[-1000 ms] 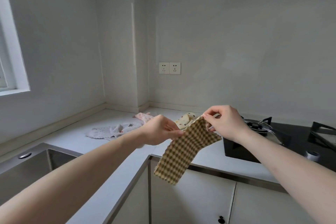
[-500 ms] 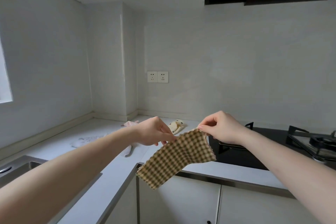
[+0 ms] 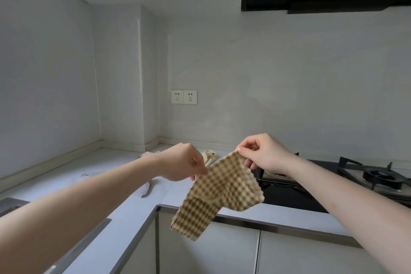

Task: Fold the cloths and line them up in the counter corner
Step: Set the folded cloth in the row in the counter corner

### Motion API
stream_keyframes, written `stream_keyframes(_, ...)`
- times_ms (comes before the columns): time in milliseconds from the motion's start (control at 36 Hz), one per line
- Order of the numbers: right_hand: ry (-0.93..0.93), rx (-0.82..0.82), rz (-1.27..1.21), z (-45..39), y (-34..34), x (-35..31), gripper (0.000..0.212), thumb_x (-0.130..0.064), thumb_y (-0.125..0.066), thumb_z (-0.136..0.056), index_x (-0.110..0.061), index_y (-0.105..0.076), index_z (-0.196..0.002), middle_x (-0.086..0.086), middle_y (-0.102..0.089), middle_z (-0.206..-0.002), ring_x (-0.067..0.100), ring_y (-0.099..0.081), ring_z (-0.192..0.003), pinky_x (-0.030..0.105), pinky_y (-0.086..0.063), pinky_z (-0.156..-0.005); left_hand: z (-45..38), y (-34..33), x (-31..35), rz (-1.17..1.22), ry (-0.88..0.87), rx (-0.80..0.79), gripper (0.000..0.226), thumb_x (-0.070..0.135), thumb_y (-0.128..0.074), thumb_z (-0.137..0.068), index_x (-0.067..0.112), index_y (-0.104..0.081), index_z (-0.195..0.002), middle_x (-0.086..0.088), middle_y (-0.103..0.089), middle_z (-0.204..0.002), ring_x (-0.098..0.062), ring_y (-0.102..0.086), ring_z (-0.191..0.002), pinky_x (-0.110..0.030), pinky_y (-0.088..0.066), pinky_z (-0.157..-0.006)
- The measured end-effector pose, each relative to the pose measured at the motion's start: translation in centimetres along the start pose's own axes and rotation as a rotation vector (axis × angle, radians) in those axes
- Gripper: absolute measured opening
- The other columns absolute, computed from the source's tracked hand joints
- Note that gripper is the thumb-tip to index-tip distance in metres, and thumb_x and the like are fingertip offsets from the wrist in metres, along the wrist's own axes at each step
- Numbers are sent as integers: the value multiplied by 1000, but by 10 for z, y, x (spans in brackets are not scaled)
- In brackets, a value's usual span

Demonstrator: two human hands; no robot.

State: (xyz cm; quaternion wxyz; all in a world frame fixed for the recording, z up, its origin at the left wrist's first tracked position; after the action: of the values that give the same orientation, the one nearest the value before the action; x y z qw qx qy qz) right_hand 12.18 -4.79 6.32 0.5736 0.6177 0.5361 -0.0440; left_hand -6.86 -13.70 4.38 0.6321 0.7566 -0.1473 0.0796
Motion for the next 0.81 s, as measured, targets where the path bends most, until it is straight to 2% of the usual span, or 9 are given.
stream_keyframes(83,-10,34,-13,-5,0,2,15,-18,-59,-100,-15,-71,-90,3,-71,-66,11,-69,-60,19,-50,-54,-3,4,1,-51,11,127,25,35,-55,-102,19,-66,-87,9,-71,-81,-3,-59,-67,-17,-38,-58)
stream_keyframes(167,-29,50,2,-7,1,6,16,-19,-56,-101,-15,-68,-92,0,-69,-62,9,-66,-54,19,-48,-53,-7,5,0,-70,28,166,22,30,-43,-105,20,-58,-92,2,-68,-86,-20,-60,-78,-25,-37,-59)
stream_keyframes(278,-63,57,-46,-8,-2,14,17,-17,-51,-104,-12,-63,-94,5,-69,-66,12,-65,-55,21,-50,-54,-11,-6,-7,-75,11,145,8,18,-43,-101,25,-47,-99,8,-57,-88,-19,-52,-83,-24,-35,-65)
stream_keyframes(333,-79,66,-85,-10,-5,20,17,-16,-50,-104,-10,-62,-94,4,-69,-66,18,-69,-62,24,-54,-57,-11,-10,-10,-95,-3,158,15,11,-42,-97,21,-47,-107,9,-55,-92,-19,-49,-86,-23,-31,-63)
stream_keyframes(389,-94,74,-108,-12,-6,27,16,-16,-49,-104,-9,-61,-95,3,-69,-66,23,-70,-67,27,-56,-59,-11,-14,-12,-98,-11,175,20,11,-40,-99,17,-49,-115,3,-59,-99,-21,-51,-91,-29,-30,-70)
stream_keyframes(472,-112,77,-119,-15,-9,38,17,-16,-48,-105,-12,-60,-93,1,-69,-62,25,-69,-67,31,-56,-62,-16,-19,-17,-78,-4,184,25,14,-37,-104,16,-51,-124,-4,-66,-110,-24,-57,-101,-32,-35,-77)
stream_keyframes(639,-209,126,-280,-27,-11,56,18,-16,-47,-105,-10,-62,-96,6,-70,-68,36,-75,-77,33,-56,-62,-31,-27,-35,-141,8,203,28,25,-38,-106,19,-57,-126,0,-60,-123,-23,-58,-112,-34,-43,-90)
stream_keyframes(722,-265,152,-357,-36,-12,66,18,-15,-46,-105,-5,-60,-102,11,-70,-71,37,-75,-80,33,-58,-63,-40,-27,-45,-209,52,236,27,31,-40,-106,22,-62,-119,4,-58,-117,-23,-59,-109,-34,-42,-84)
stream_keyframes(806,-322,172,-370,-47,-14,80,17,-17,-48,-105,-6,-61,-102,12,-73,-68,39,-75,-83,43,-61,-79,-50,-27,-55,-273,127,282,28,36,-41,-106,22,-63,-117,4,-57,-119,-22,-59,-108,-33,-32,-79)
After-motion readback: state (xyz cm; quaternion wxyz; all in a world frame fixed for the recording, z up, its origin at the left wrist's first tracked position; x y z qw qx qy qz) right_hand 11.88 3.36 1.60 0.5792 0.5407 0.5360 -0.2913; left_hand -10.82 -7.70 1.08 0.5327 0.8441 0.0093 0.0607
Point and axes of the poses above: each hand's wrist, its own z-axis away from the middle knuckle, its own y-axis out of the back of the hand, x = y × z, the point moved 7 cm from there along -z, towards the middle knuckle
